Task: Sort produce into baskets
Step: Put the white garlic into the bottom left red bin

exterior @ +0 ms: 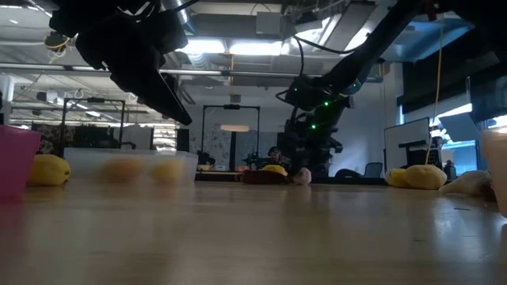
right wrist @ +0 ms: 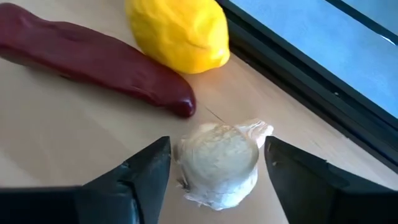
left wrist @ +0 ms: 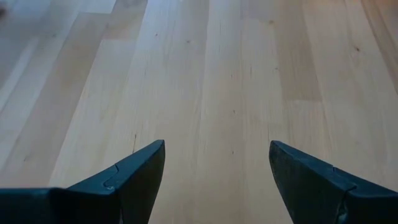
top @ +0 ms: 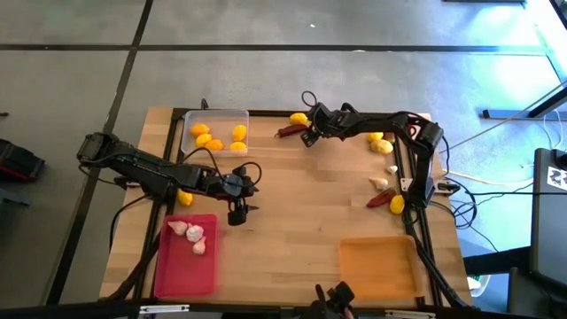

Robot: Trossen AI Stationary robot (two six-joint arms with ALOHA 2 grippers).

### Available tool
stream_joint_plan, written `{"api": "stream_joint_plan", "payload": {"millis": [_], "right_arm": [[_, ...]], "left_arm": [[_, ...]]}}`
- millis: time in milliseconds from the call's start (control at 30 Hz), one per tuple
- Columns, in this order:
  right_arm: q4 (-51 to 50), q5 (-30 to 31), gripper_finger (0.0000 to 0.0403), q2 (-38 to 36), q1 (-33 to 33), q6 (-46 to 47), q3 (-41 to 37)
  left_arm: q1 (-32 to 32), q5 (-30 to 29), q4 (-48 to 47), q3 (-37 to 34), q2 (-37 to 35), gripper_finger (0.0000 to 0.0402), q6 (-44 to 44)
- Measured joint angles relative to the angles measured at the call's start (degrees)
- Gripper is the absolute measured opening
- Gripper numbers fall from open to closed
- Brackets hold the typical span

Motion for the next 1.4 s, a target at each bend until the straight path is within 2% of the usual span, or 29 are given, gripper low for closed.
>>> {"api": "stream_joint_plan", "payload": {"millis": [333, 500, 700, 1000, 1233, 1400], "right_arm": [[-0.9, -0.2, 0.0150, -0.1, 0.1, -1.4, 0.0], [-1.1, -0.2, 0.0114, -0.1, 0.9, -2.4, 0.0], [-1.5, -0.3, 0.0111, -2.0, 3.7, -4.4, -0.1], [-1.9, -1.7, 0.0112, -9.3, 11.1, -7.0, -0.1], [-0.9, -4.1, 0.0112, -14.1, 18.1, -9.3, -0.1], [0.4, -4.7, 0.0112, -15.5, 23.2, -10.2, -0.1]], "left_arm": [[0.0, -0.1, 0.0, 0.0, 0.0, 0.0286, -0.1], [0.0, -0.1, 0.0, 0.0, 0.0, 0.0286, -3.6], [-0.1, -0.1, 0.0, 0.0, 0.0, 0.0286, -7.0], [-0.1, -0.5, 0.3, 0.0, 0.0, 0.0286, -11.0], [-0.1, -0.9, 5.9, 0.0, 0.0, 0.0285, -9.6], [-0.1, -4.7, 9.3, 0.0, 0.0, 0.0285, -9.6]]}}
